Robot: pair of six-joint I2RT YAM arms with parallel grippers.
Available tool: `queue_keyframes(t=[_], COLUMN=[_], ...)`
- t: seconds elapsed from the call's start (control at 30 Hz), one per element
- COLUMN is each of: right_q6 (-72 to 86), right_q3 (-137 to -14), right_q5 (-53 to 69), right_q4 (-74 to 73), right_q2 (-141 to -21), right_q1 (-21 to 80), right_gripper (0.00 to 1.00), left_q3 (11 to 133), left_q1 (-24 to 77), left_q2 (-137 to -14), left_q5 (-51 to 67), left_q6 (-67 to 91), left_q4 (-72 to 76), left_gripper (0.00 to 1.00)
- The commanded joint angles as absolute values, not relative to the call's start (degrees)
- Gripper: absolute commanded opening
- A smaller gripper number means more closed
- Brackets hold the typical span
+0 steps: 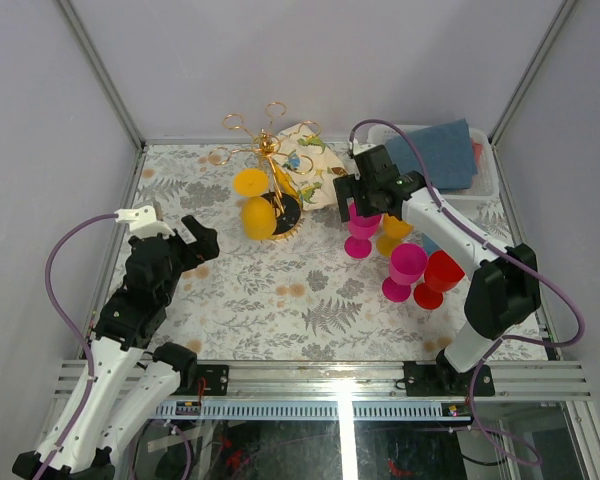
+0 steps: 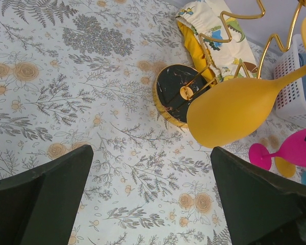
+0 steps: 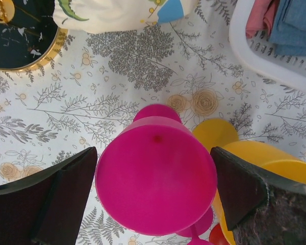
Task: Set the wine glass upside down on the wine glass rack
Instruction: Pick up the wine glass at the center of the board.
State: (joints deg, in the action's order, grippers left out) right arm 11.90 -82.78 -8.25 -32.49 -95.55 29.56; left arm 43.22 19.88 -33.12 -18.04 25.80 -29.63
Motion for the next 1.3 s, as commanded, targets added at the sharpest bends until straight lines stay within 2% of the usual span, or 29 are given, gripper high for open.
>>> queue_keyframes(t=[0.0,0.77,0.9,1.07,1.27], right_q6=[13.0,15.2,15.2,15.1,14.8], right_q3=[-81.7,-77.7,-78.1,-79.6,-81.1], right_q5=[-6.8,-3.3,-3.2,-3.4,-0.9], right_q4=[-32.9,-33.4,-33.8,-35.2,-35.1], right_q2=[-95.0,-94.6,-94.3,-92.2,-85.9], right_q1=[29.4,29.5,29.5,30.7,31.2], right_gripper=[0.99,1.00,0.93,0.79,0.76], left_q3=[42.8,42.9,43.0,43.1,44.7], left_q1=[20.0,20.0,20.0,20.0,20.0], left_q2=[-33.1,-32.7,-32.3,-29.1,-26.8], left_q5=[-17.2,-18.9,-19.4,-23.2,-23.9], left_q6=[24.5,25.1,25.2,24.7,24.7], left_q4=[-26.2,-26.7,-27.1,-27.5,-27.9], left_gripper=[1.00,1.00,1.00,1.00,1.00])
